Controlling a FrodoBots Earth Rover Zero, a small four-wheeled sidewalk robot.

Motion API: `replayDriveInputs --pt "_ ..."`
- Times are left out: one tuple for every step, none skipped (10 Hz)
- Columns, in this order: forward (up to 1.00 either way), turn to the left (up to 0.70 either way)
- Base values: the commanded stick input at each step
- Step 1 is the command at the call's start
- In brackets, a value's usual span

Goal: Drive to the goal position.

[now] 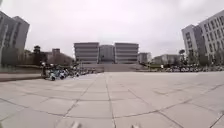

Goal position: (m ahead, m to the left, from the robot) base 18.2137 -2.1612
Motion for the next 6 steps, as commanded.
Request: replayDriveInputs --pt "0.70 0.00" --pt "0.70 0.00" --pt "0.70 0.00" --pt "0.70 0.00" --pt "0.70 0.00" --pt "0.70 0.00"
